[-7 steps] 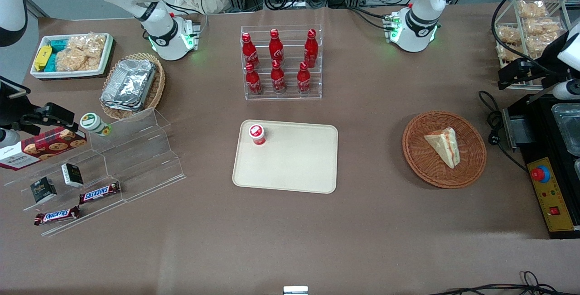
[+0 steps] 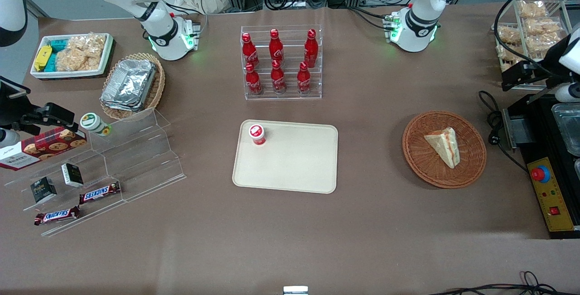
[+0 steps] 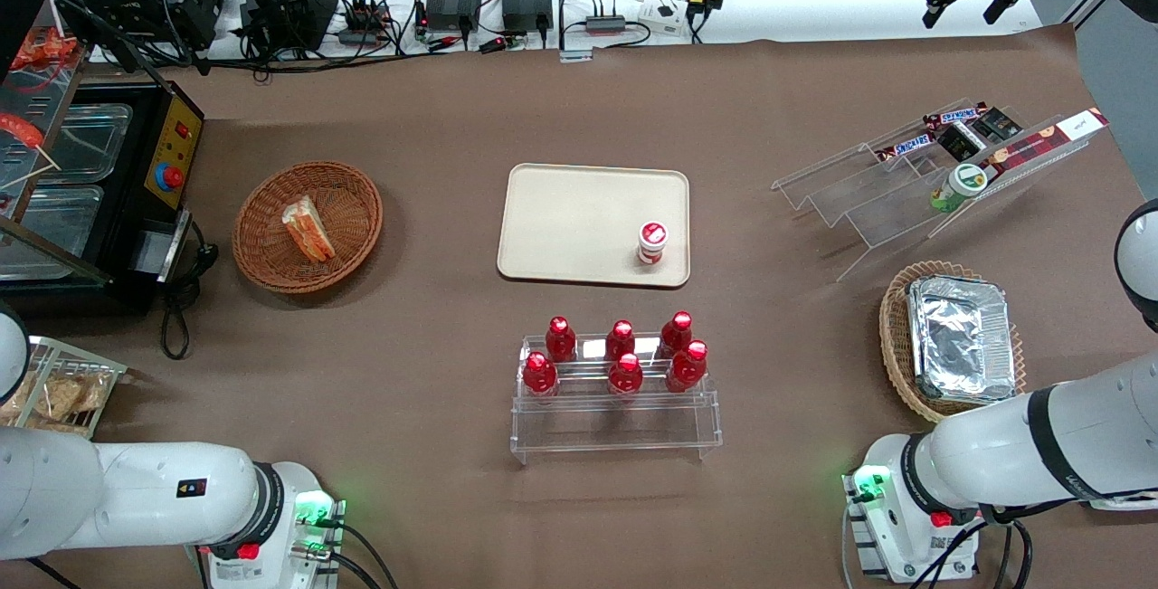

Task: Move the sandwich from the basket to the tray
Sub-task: 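Move the left gripper over the sandwich in the wicker basket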

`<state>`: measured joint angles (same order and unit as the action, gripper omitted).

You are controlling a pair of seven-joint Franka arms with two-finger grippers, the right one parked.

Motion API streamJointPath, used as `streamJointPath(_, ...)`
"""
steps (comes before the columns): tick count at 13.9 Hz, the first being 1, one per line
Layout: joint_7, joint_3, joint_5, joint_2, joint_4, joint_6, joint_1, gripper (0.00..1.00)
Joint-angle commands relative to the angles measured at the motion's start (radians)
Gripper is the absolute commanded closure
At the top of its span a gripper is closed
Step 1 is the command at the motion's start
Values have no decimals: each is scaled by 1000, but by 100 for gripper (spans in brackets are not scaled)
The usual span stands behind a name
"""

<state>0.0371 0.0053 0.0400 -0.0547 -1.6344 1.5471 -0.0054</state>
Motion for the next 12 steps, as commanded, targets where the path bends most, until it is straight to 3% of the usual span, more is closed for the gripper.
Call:
streamJointPath(1, 97, 19, 5, 39, -60, 43, 10, 0)
streamJointPath(6, 289, 31, -12, 82, -342, 351, 45, 0)
streamJointPath(12, 443, 31, -34, 200, -496, 644, 45, 0)
